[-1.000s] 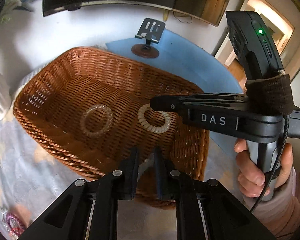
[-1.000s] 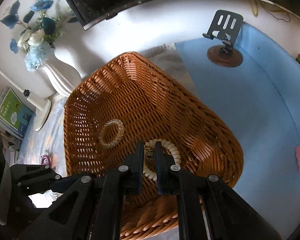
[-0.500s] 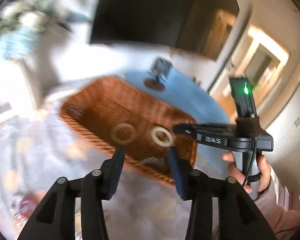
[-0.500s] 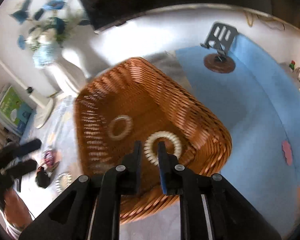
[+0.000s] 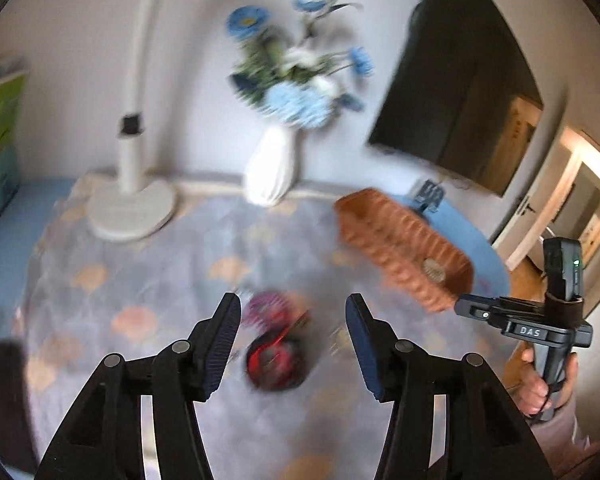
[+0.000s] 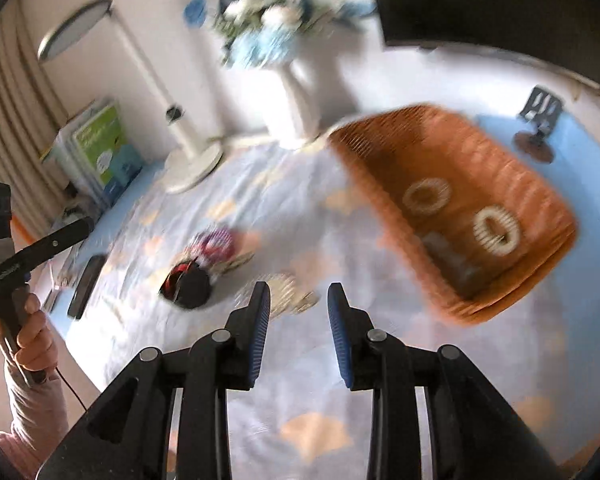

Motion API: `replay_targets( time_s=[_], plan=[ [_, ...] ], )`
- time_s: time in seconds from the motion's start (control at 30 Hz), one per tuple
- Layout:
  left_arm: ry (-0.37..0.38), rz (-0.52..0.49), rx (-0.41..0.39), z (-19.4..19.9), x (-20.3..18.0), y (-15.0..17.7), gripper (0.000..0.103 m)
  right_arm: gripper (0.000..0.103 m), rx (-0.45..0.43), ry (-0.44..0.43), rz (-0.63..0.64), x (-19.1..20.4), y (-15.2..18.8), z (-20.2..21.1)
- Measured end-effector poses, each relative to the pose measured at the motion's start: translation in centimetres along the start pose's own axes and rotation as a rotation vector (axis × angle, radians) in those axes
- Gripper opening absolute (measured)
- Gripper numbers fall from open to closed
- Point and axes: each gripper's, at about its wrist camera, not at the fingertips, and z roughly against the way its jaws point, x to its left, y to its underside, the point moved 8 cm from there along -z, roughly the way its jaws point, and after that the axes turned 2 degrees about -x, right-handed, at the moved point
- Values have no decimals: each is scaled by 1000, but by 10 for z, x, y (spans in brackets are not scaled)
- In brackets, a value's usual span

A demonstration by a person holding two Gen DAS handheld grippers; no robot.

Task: Organize jewelry
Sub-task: 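Move both tools back over the remaining jewelry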

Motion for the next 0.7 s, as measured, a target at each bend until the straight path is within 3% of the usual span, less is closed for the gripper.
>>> replay_targets(
  time_s=[0.1, 0.3, 0.47, 0.6, 0.7],
  plan=[
    [-44, 13, 68, -12, 18, 24, 56, 33, 53, -2, 16, 20, 19, -21],
    [30, 36, 136, -31, 23, 58, 56, 33, 94, 42, 37, 31, 39, -45],
    [123, -153, 179, -46, -15, 67, 56, 33, 131, 65, -4, 19, 50, -64],
    [145, -325, 230, -64, -39, 75, 56, 33, 162, -1, -53, 23, 58, -78],
    [139, -371, 296, -84, -39, 79, 56, 32, 174, -21, -81, 28, 58, -89]
  ],
)
